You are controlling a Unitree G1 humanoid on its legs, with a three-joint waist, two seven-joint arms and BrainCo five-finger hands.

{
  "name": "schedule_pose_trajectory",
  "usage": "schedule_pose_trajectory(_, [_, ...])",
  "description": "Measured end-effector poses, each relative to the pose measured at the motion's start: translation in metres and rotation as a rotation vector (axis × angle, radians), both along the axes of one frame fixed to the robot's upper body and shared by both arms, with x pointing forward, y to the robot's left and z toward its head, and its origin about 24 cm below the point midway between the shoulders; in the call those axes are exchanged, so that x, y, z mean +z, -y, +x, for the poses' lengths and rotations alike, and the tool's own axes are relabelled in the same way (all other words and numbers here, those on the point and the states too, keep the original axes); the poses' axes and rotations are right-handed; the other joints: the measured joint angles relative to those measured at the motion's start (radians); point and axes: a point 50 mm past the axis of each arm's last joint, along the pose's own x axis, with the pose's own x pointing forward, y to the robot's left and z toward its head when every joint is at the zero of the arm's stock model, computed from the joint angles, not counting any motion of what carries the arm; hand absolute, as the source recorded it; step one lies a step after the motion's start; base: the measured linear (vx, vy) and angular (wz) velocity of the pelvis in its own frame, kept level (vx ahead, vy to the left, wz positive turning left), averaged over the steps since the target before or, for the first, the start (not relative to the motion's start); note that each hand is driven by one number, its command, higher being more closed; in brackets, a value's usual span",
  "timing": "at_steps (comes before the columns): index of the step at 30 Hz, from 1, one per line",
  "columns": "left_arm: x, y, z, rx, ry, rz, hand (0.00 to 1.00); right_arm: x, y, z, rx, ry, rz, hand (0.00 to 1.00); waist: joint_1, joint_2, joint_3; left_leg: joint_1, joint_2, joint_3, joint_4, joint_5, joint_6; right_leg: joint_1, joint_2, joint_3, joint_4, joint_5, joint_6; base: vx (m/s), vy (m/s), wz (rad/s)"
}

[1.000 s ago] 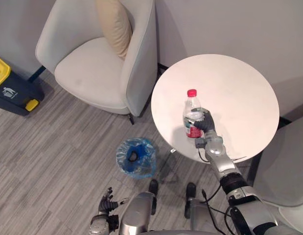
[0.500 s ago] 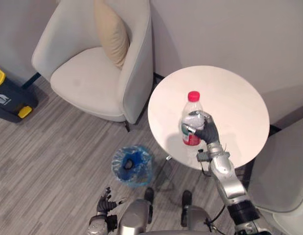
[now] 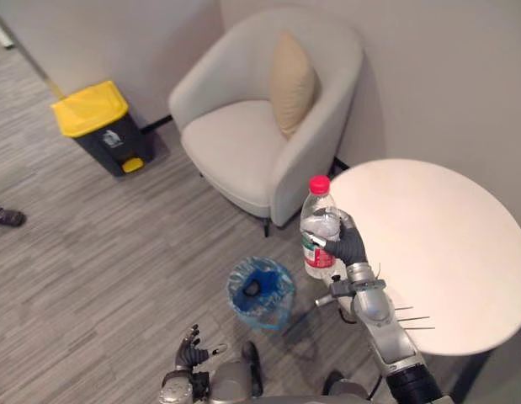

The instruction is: Gather rubbish on tea table into small bin, then transfer packed bag to large trash can.

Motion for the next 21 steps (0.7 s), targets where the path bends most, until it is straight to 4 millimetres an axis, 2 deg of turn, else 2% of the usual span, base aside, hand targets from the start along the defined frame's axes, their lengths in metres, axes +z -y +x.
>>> schedule_pose_trajectory(2, [0.0, -0.002, -0.001, -0.018, -0.005, 0.01, 0.0, -0.01, -0.01, 0.002, 0.045, -0.044, -0.016, 1.0, -0.002, -0.003, 0.004, 0.001, -0.015, -0.003, 0.071, -0.052, 0.006, -0.035, -0.049, 0.049, 0.147, -0.021, -0.008, 0.03, 0.151, 0.09])
schedule_pose_trajectory(4, [0.0, -0.006, -0.002, -0.04, -0.01, 0.023, 0.0, -0.02, -0.016, 0.0, 0.087, -0.093, -0.037, 1.0, -0.006, -0.007, 0.011, 0.0, -0.017, -0.028, 0.128, -0.096, 0.015, -0.109, -0.064, 0.148, 0.329, -0.006, -0.064, 0.01, 0.118, 0.25])
schedule_pose_trajectory(5, [0.0, -0.009, -0.002, -0.059, -0.016, 0.039, 0.0, -0.027, -0.02, -0.002, 0.117, -0.123, -0.056, 1.0, -0.014, -0.004, 0.017, -0.005, -0.019, -0.062, 0.148, -0.109, 0.016, -0.167, -0.038, 0.249, 0.418, -0.025, -0.091, 0.02, 0.039, 0.72])
schedule_pose_trajectory(6, [-0.002, -0.011, -0.005, -0.071, -0.035, 0.048, 0.0, -0.03, -0.025, -0.004, 0.151, -0.14, -0.066, 1.0, -0.032, -0.009, 0.019, -0.02, -0.02, -0.108, 0.157, -0.111, 0.016, -0.197, 0.026, 0.337, 0.42, -0.072, -0.073, 0.03, 0.0, 0.88])
schedule_pose_trajectory(7, [-0.002, -0.013, -0.006, -0.073, -0.043, 0.054, 0.0, -0.03, -0.027, -0.004, 0.165, -0.141, -0.068, 1.0, -0.035, -0.014, 0.022, -0.027, -0.024, -0.13, 0.159, -0.111, 0.016, -0.212, 0.057, 0.378, 0.407, -0.087, -0.067, 0.04, -0.056, 1.03])
schedule_pose_trajectory(8, [-0.003, -0.018, -0.008, -0.082, -0.054, 0.072, 0.0, -0.031, -0.032, -0.006, 0.193, -0.143, -0.073, 1.0, -0.036, -0.026, 0.025, -0.042, -0.033, -0.167, 0.16, -0.109, 0.013, -0.245, 0.118, 0.468, 0.366, -0.104, -0.053, 0.05, -0.088, 0.95])
schedule_pose_trajectory(9, [-0.003, -0.021, -0.009, -0.087, -0.064, 0.083, 0.0, -0.032, -0.033, -0.006, 0.205, -0.145, -0.083, 1.0, -0.035, -0.03, 0.025, -0.055, -0.042, -0.193, 0.163, -0.105, 0.006, -0.258, 0.155, 0.519, 0.312, -0.101, -0.047, 0.07, -0.129, 1.16])
schedule_pose_trajectory(10, [-0.003, -0.02, -0.009, -0.095, -0.067, 0.085, 0.0, -0.032, -0.033, -0.007, 0.211, -0.141, -0.1, 1.0, -0.04, -0.037, 0.025, -0.077, -0.064, -0.228, 0.182, -0.103, -0.003, -0.258, 0.167, 0.543, 0.243, -0.084, -0.042, 0.09, -0.167, 1.4])
schedule_pose_trajectory(11, [-0.002, -0.021, -0.005, -0.112, -0.063, 0.096, 0.0, -0.03, -0.034, -0.005, 0.219, -0.128, -0.128, 1.0, -0.05, -0.05, 0.039, -0.104, -0.09, -0.266, 0.24, -0.114, -0.01, -0.26, 0.158, 0.53, 0.212, -0.056, -0.03, 0.09, -0.157, 1.3])
schedule_pose_trajectory(12, [-0.003, -0.017, -0.003, -0.116, -0.062, 0.089, 0.0, -0.032, -0.031, -0.002, 0.221, -0.13, -0.155, 1.0, -0.052, -0.024, 0.052, -0.125, -0.086, -0.291, 0.279, -0.124, -0.02, -0.258, 0.16, 0.508, 0.222, -0.057, -0.033, 0.07, -0.107, 0.97])
schedule_pose_trajectory(13, [-0.003, -0.012, -0.002, -0.117, -0.051, 0.077, 0.0, -0.034, -0.029, 0.004, 0.227, -0.135, -0.204, 1.0, -0.036, 0.007, 0.058, -0.166, -0.075, -0.308, 0.31, -0.133, -0.03, -0.274, 0.171, 0.492, 0.227, -0.063, -0.041, 0.05, -0.074, 0.44])
schedule_pose_trajectory(14, [-0.001, -0.008, 0.004, -0.109, -0.025, 0.068, 0.0, -0.033, -0.029, 0.011, 0.229, -0.128, -0.247, 1.0, -0.026, 0.023, 0.075, -0.214, -0.067, -0.318, 0.331, -0.131, -0.034, -0.314, 0.179, 0.483, 0.251, -0.065, -0.044, 0.03, -0.064, 0.29])
schedule_pose_trajectory(15, [0.001, -0.009, 0.008, -0.107, -0.012, 0.069, 0.0, -0.032, -0.029, 0.015, 0.231, -0.122, -0.262, 1.0, -0.025, 0.027, 0.09, -0.237, -0.065, -0.324, 0.344, -0.129, -0.037, -0.333, 0.181, 0.473, 0.263, -0.065, -0.046, -0.01, -0.094, 0.39])
schedule_pose_trajectory(17, [0.01, -0.01, 0.031, -0.102, 0.059, 0.077, 0.0, -0.027, -0.031, 0.029, 0.225, -0.1, -0.33, 1.0, -0.025, 0.025, 0.164, -0.301, -0.063, -0.354, 0.391, -0.127, -0.045, -0.383, 0.184, 0.432, 0.323, -0.077, -0.066, -0.09, -0.087, 0.47])
schedule_pose_trajectory(19, [0.018, -0.01, 0.047, -0.093, 0.107, 0.085, 0.0, -0.022, -0.033, 0.039, 0.22, -0.079, -0.373, 1.0, -0.019, 0.016, 0.202, -0.36, -0.066, -0.372, 0.424, -0.123, -0.056, -0.439, 0.182, 0.413, 0.372, -0.089, -0.08, -0.16, -0.077, 0.35])
schedule_pose_trajectory(21, [0.025, -0.008, 0.062, -0.095, 0.149, 0.088, 0.0, -0.016, -0.033, 0.048, 0.198, -0.057, -0.411, 1.0, -0.001, 0.01, 0.217, -0.441, -0.078, -0.386, 0.46, -0.116, -0.066, -0.523, 0.177, 0.41, 0.433, -0.11, -0.081, -0.22, -0.078, 0.36])
